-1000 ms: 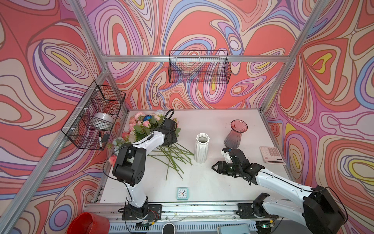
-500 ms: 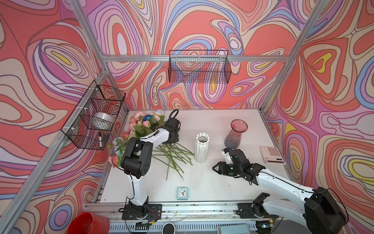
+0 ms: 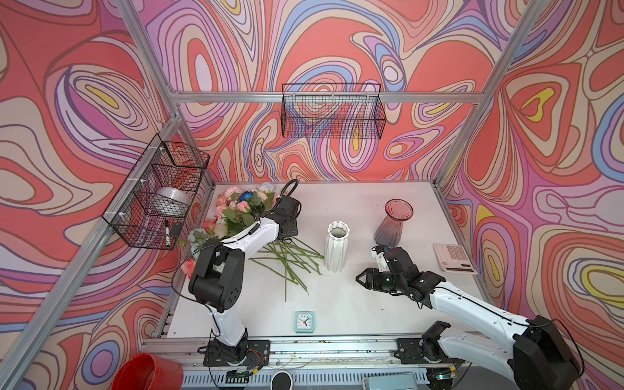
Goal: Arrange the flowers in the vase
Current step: 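Lift the pink rose with the left gripper and lower its stem into the white vase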
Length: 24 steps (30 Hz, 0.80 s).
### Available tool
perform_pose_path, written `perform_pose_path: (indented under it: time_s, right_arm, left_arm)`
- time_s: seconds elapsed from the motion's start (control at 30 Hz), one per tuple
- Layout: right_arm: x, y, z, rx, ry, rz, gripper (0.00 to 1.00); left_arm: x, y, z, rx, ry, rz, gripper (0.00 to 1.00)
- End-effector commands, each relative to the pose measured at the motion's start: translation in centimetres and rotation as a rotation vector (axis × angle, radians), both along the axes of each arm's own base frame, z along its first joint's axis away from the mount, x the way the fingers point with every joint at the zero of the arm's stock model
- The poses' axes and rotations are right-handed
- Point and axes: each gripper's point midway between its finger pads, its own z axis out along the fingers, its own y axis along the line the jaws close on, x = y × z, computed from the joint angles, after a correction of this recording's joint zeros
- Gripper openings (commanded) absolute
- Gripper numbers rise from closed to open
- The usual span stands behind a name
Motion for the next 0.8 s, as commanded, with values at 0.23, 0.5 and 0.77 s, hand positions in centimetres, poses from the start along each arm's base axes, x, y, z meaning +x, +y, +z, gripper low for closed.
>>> perform_pose_path:
  time_s: [0.23, 0.5, 0.77]
  right_arm:
    - [1.3, -0.2, 2.5, -0.007, -0.069, -0.028, 0.53]
    - [1.6, -0.4, 4.2, 0.001, -0.101, -0.046, 0.53]
    - [1.7, -0.3, 5.4, 0.014, -0.115, -0.049, 0.53]
  left_arm:
    - [-3.4, 1.2, 21.4, -0.137, -0.7, -0.019, 0.0]
    - [-7.6, -0.3, 32.2, -0.314, -1.045, -0.135, 0.0]
    - [-13.1, -10.6, 42.7, -0.512, -1.266, -0.49, 0.0]
